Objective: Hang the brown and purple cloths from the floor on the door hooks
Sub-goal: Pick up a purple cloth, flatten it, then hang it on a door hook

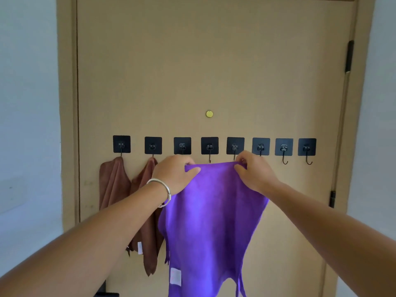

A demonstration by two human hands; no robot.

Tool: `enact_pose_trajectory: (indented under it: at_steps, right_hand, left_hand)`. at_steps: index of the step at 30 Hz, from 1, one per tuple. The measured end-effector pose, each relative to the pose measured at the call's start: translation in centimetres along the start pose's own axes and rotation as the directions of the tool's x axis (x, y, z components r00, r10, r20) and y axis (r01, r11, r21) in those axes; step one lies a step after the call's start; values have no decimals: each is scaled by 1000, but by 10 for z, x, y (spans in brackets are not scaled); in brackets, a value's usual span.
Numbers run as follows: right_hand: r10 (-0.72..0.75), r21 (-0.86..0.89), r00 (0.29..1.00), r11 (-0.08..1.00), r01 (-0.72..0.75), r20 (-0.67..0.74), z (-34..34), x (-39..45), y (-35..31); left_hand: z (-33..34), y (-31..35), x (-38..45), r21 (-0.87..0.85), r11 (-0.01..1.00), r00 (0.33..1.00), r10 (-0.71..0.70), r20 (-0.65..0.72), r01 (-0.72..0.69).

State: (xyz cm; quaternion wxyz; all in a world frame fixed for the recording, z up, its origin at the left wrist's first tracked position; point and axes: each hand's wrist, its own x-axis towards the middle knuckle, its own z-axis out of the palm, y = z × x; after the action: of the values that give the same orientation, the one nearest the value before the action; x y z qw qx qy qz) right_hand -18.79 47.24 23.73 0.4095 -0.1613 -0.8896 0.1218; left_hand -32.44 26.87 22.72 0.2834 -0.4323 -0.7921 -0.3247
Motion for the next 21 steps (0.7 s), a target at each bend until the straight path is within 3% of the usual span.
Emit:
enact_pose_trajectory:
  at_steps: [4, 10, 16, 21]
  right_hand:
    - [-55, 78, 998, 995, 53, 21, 16, 33, 22]
    - [-296, 65, 955, 954, 294, 29, 37, 80, 40]
    - [-398, -44, 917, 916, 398, 12, 57, 112, 54]
    - [-405, -158, 914, 901, 403, 22, 75, 126, 60]
  left_hand:
    - [16, -7, 31, 15, 999, 999, -32, -39, 33]
    - [42, -24, 68, 118, 989, 996, 86, -3, -85]
    - [69, -44, 100, 205, 976, 997, 81, -5, -79]
    - [86, -48, 114, 337, 937, 996, 86, 31, -92]
